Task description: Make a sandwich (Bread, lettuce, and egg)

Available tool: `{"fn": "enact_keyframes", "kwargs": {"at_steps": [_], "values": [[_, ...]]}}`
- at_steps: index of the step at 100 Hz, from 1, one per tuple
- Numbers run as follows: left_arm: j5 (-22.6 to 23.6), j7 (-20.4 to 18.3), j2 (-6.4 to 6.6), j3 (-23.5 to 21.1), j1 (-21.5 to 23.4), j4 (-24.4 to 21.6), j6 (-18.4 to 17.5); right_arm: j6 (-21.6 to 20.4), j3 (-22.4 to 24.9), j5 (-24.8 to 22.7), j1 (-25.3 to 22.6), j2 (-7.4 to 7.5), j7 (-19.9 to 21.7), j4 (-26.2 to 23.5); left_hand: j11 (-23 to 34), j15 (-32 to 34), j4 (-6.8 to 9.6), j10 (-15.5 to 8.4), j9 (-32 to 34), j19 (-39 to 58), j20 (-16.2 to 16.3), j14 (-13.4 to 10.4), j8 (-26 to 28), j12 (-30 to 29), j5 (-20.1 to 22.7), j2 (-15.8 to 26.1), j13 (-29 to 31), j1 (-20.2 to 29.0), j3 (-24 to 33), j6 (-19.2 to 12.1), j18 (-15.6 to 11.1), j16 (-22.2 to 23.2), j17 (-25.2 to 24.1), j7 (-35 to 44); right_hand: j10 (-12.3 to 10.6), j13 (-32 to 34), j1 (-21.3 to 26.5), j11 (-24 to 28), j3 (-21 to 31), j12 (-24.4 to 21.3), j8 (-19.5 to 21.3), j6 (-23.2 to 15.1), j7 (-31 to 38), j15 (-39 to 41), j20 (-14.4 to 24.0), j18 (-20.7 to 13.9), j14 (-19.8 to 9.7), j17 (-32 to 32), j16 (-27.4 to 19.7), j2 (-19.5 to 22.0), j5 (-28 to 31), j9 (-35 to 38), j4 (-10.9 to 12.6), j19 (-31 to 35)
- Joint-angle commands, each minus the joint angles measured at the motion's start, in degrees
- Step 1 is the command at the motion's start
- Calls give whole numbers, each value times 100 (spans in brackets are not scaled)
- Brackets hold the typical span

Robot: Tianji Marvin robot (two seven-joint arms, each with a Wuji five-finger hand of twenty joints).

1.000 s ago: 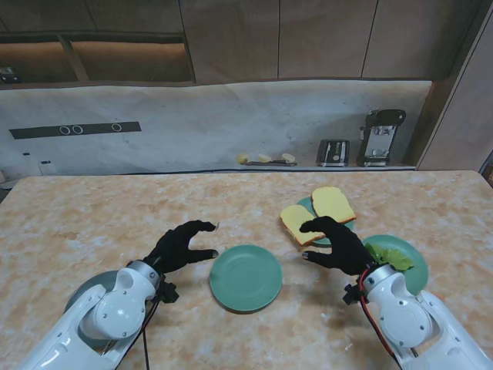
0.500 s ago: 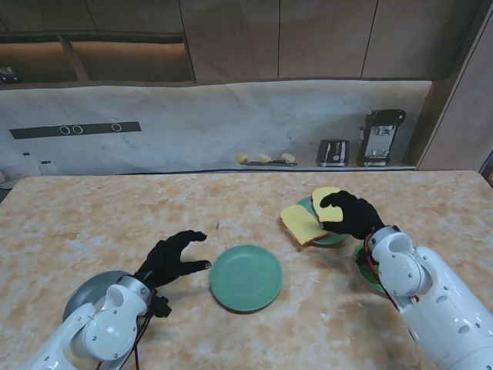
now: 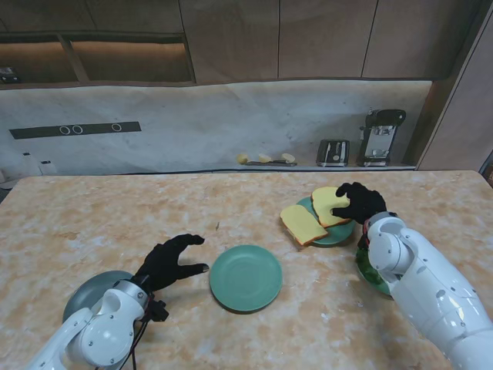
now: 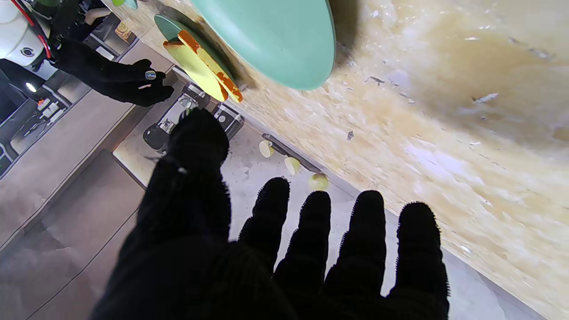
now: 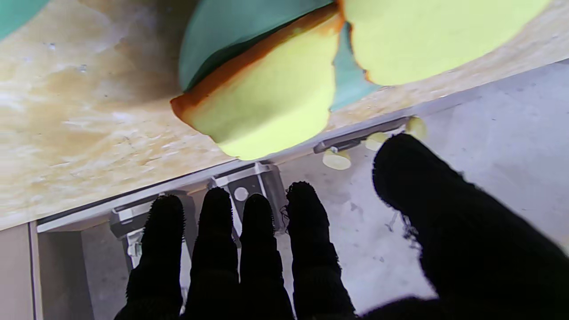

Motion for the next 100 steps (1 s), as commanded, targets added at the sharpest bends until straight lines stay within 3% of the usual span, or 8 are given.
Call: {"fn": "enact_keyframes", "kwargs": {"at_steps": [1, 13, 36, 48, 53, 67, 100], "values": [[22, -70, 5, -18, 71, -32, 8, 91, -51, 69, 144, -76, 58, 121, 12, 127, -38, -138, 60, 72, 126, -139, -14, 54, 40, 150, 108, -14, -119, -71, 26, 118, -15, -72, 79, -124, 70, 113, -100, -4219, 36, 57, 44, 61, 71, -120, 17, -118, 106, -115, -41, -18, 64, 120], [45, -87, 10, -35, 99, -57, 56, 220, -342, 170, 511, -157, -155, 616, 8, 125, -39, -138, 66, 86, 139, -132, -5, 56, 29, 143, 107, 7, -119, -89, 29, 119, -16, -59, 117, -55, 62, 162, -216, -4204, 40, 91, 60, 122, 69, -101, 70, -11, 130, -245, 17, 76, 41, 214], [76, -102, 14, -59, 113, -74, 96, 458, -836, 551, 1085, -307, -186, 1377, 8, 130, -42, -147, 75, 113, 164, -130, 13, 61, 42, 144, 113, 38, -118, -71, 28, 124, -8, -30, 188, -30, 18, 133, -714, -4216, 18, 221, 8, 134, -40, -51, 153, 37, 132, -292, 87, 136, 15, 369], [73, -126, 17, -75, 114, -76, 121, 460, -1100, 735, 1361, -410, -287, 1832, 5, 129, -42, -151, 70, 115, 170, -138, 3, 61, 62, 131, 114, 66, -113, -55, 36, 123, -14, -42, 223, 6, -64, 91, -1708, -4226, -25, 258, -91, 136, -176, -1, 182, 91, 130, -145, 103, 190, 108, 472], [94, -128, 19, -80, 112, -73, 122, 466, -1188, 836, 1457, -464, -335, 2005, 16, 130, -43, -133, 102, 122, 175, -135, -1, 64, 70, 138, 120, 76, -109, -48, 34, 123, -5, -46, 236, 31, -231, 83, -1872, -4228, -36, 318, -110, 133, -199, 20, 209, 106, 128, -222, 155, 236, 172, 496], [118, -153, 25, -82, 103, -73, 153, 503, -1408, 1085, 1685, -608, -417, 2410, 13, 131, -46, -144, 95, 129, 185, -143, -2, 64, 77, 147, 125, 100, -104, -71, 27, 124, -2, -45, 282, 84, -502, 51, -1833, -4238, -74, 493, -187, 155, -208, 43, 253, 141, 136, -403, 296, 317, 222, 580], [167, -184, 33, -88, 66, -59, 200, 456, -1784, 1617, 2160, -975, -517, 3313, 25, 141, -49, -156, 105, 167, 219, -144, 7, 69, 69, 173, 133, 126, -103, -84, 19, 127, 8, -16, 382, 264, -644, 41, -1717, -4234, -102, 755, -246, 269, -198, 80, 361, 307, 187, -429, 593, 570, 204, 730]]}}
